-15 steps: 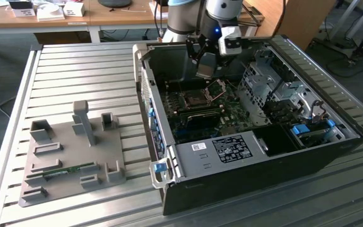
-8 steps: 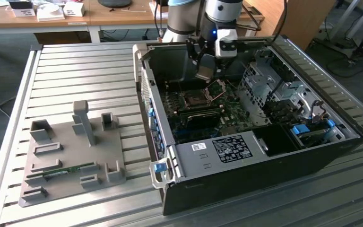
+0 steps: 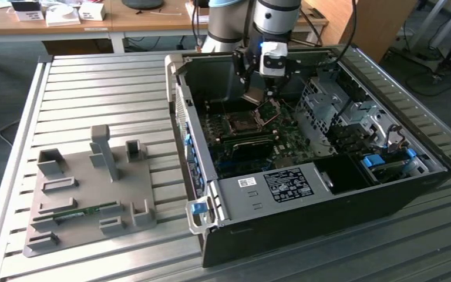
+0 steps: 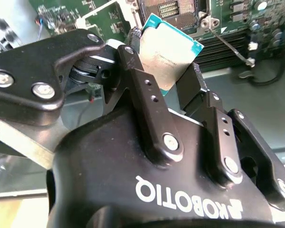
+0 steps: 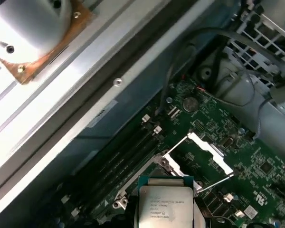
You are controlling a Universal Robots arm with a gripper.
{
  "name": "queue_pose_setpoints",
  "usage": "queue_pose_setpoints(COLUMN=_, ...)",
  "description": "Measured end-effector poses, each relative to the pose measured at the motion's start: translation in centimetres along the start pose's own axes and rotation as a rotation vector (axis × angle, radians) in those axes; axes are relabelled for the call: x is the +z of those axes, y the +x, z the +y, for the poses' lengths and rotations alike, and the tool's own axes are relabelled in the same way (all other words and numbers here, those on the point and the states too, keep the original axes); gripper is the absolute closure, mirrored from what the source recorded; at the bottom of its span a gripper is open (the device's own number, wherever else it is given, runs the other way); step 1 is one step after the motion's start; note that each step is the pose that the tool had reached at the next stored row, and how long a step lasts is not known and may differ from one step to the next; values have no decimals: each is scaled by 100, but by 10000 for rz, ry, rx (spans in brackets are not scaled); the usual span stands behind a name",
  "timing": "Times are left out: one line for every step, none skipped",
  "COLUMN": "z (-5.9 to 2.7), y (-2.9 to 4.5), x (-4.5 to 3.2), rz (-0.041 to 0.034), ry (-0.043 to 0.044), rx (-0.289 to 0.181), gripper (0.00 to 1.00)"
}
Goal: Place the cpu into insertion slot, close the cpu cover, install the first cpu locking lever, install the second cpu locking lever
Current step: 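Place the cpu into insertion slot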
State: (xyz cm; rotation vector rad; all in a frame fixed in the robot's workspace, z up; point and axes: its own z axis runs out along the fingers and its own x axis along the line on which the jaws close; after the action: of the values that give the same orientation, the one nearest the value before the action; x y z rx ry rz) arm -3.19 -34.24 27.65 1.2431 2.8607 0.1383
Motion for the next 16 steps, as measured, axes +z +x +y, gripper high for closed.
queue_pose_setpoints(z=-1, y=0, x=11, rz=-16, ry=-2, rx=163, gripper=46)
queue_pose_setpoints(z=-2, y=0, x=23, rz=-30, ry=-4, rx=323, gripper=46)
queue_pose_setpoints(z=-3, y=0, x=34, rz=-44, ry=-8, rx=477, gripper=46)
queue_pose_setpoints(z=-5, y=0, x=46, rz=-60, ry=-8, rx=642, gripper=46)
queue_pose_setpoints(z=-6, y=0, x=57, rz=-75, ry=-10, rx=788, gripper=46)
queue_pose_setpoints(z=-7, y=0, x=62, rz=-90, ry=-9, rx=916, gripper=46)
queue_pose_setpoints(z=-7, y=0, x=63, rz=-100, ry=-3, rx=970, gripper=46)
queue_pose_setpoints(z=-7, y=0, x=62, rz=-102, ry=-2, rx=974, gripper=46)
queue_pose_setpoints(z=-7, y=0, x=63, rz=-103, ry=-2, rx=975, gripper=46)
queue_pose_setpoints(z=-7, y=0, x=63, rz=-104, ry=-2, rx=976, gripper=46)
queue_pose_setpoints(z=-7, y=0, x=63, rz=-105, ry=-2, rx=976, gripper=46)
queue_pose_setpoints(z=-7, y=0, x=65, rz=-111, ry=3, rx=976, gripper=46)
queue_pose_setpoints(z=-7, y=0, x=67, rz=-118, ry=21, rx=975, gripper=46)
queue_pose_setpoints(z=-7, y=0, x=69, rz=-113, ry=64, rx=976, gripper=46)
queue_pose_setpoints(z=-8, y=0, x=71, rz=-107, ry=104, rx=979, gripper=46)
queue_pose_setpoints(z=-8, y=0, x=72, rz=-117, ry=124, rx=978, gripper=46)
